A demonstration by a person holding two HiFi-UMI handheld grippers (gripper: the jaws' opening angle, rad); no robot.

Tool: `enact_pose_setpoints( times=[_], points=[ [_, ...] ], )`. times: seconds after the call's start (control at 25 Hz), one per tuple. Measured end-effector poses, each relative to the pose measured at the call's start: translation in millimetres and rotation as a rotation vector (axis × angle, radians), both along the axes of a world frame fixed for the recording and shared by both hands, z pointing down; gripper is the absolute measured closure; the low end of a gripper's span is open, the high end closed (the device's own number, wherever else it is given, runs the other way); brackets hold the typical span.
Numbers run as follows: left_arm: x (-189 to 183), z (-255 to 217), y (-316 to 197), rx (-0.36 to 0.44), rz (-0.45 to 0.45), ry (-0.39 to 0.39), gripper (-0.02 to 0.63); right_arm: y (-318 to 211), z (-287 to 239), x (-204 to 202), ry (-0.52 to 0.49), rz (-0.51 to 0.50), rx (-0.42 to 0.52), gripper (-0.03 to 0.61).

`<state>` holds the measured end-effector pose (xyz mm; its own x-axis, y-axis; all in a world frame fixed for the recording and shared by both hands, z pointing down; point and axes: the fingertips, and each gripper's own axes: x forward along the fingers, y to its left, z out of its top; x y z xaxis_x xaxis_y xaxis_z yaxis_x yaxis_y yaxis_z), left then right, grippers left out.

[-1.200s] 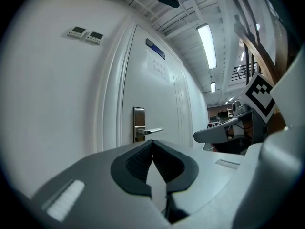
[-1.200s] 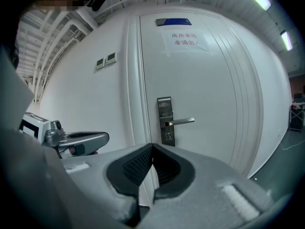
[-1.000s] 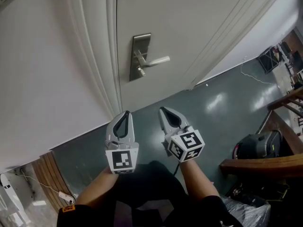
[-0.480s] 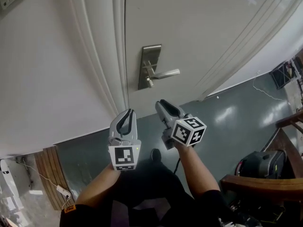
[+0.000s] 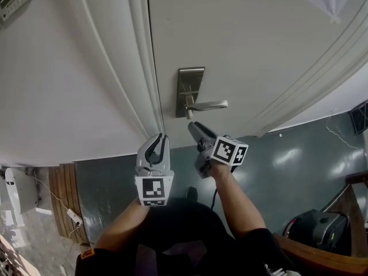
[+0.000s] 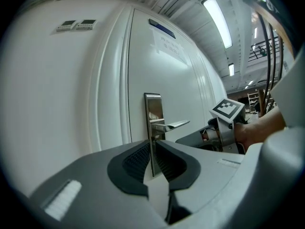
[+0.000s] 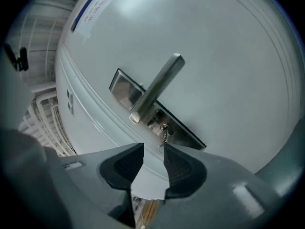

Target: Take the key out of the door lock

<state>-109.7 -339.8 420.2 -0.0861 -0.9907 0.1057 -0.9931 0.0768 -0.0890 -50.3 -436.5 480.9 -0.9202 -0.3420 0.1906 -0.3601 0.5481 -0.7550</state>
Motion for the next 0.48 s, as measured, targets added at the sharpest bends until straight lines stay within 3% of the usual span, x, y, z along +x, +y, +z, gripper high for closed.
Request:
enact_pose_setpoints(
  times=[0.48],
  points=[
    [-3.8,8.5,-15.8,-0.038,-0.07,-0.016,0.548,-26.0,11.5,-25.6,-0.278,-0.086,-0.283,0.453]
  ],
)
